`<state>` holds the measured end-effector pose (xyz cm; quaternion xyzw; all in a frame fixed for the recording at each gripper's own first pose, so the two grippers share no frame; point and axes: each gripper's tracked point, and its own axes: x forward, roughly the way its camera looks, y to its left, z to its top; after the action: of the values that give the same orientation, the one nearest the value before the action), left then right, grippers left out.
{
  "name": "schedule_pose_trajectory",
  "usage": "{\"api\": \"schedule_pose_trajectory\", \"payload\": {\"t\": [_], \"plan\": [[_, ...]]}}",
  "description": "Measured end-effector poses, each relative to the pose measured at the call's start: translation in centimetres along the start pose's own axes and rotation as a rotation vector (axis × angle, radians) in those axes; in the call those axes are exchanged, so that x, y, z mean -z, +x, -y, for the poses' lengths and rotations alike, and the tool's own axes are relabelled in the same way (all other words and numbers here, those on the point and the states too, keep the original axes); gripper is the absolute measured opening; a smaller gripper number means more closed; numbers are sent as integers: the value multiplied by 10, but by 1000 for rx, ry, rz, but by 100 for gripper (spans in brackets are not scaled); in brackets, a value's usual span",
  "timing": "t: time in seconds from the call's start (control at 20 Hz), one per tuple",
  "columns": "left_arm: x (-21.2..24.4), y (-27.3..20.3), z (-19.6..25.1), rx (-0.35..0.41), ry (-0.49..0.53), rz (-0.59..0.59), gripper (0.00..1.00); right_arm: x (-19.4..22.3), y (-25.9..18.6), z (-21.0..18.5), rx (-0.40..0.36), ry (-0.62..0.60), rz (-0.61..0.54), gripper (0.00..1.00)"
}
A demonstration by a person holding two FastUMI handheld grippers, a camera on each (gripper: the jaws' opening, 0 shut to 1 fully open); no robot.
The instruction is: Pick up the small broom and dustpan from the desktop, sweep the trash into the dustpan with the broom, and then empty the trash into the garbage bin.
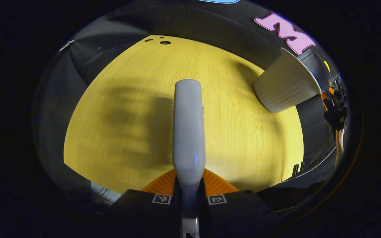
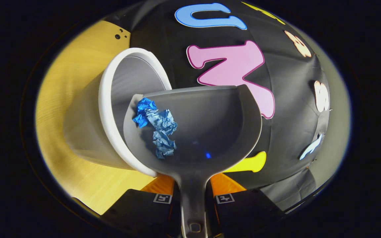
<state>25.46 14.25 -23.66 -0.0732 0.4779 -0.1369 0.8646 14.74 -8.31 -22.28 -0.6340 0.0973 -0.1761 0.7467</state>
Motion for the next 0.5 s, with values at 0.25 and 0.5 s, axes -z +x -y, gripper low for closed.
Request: {"api": "schedule_pose_trajectory", "payload": {"t": [0.25,0.5], "plan": [[-1,3,1,6,3,-13,22,-6,-2,1,32,-50,13,33],[-3,5,-2,1,22,-26,25,-6,-2,1,35,-51,3,33]]}}
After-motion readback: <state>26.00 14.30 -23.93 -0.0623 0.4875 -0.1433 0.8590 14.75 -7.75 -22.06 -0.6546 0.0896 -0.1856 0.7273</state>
